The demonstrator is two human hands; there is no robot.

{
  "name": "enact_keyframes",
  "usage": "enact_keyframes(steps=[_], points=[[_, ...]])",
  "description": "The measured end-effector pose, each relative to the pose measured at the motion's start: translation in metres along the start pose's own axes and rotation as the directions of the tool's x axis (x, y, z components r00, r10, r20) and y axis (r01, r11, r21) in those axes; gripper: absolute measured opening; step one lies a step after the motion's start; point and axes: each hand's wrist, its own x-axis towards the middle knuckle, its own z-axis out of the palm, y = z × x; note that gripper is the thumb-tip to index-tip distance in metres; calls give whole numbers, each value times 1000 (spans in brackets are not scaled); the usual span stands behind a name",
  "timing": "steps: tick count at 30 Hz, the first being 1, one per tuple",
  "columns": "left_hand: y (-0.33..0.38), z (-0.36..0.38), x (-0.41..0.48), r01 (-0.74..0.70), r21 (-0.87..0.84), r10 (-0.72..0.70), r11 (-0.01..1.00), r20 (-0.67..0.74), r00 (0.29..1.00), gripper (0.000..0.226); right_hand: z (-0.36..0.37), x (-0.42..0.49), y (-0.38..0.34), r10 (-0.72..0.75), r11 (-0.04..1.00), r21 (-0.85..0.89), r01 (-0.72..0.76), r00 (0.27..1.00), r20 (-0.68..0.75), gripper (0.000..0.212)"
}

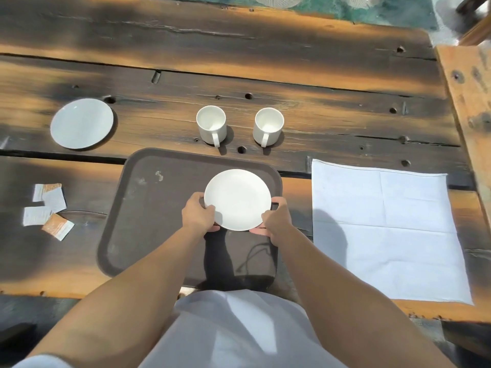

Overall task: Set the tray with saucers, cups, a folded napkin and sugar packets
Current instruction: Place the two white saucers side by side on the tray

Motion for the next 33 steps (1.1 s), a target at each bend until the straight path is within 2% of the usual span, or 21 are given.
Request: enact_keyframes(steps=[10, 22, 26, 33], points=[[-3, 9, 6, 46, -50, -46, 998, 14, 999, 33, -6, 17, 3, -4, 1000, -19, 4, 999, -36, 47], [-5, 12, 14, 74, -78, -74, 994, 7, 997, 27, -5, 25, 5, -8, 997, -72, 2, 997, -77, 49], [-3, 13, 17, 118, -106, -114, 987, 40, 993, 17, -6, 25, 5, -14, 997, -73, 7, 996, -87, 48], [-7, 12, 18, 175, -208, -153, 962, 118, 981, 21, -5, 24, 5, -5, 997, -73, -2, 996, -88, 46]])
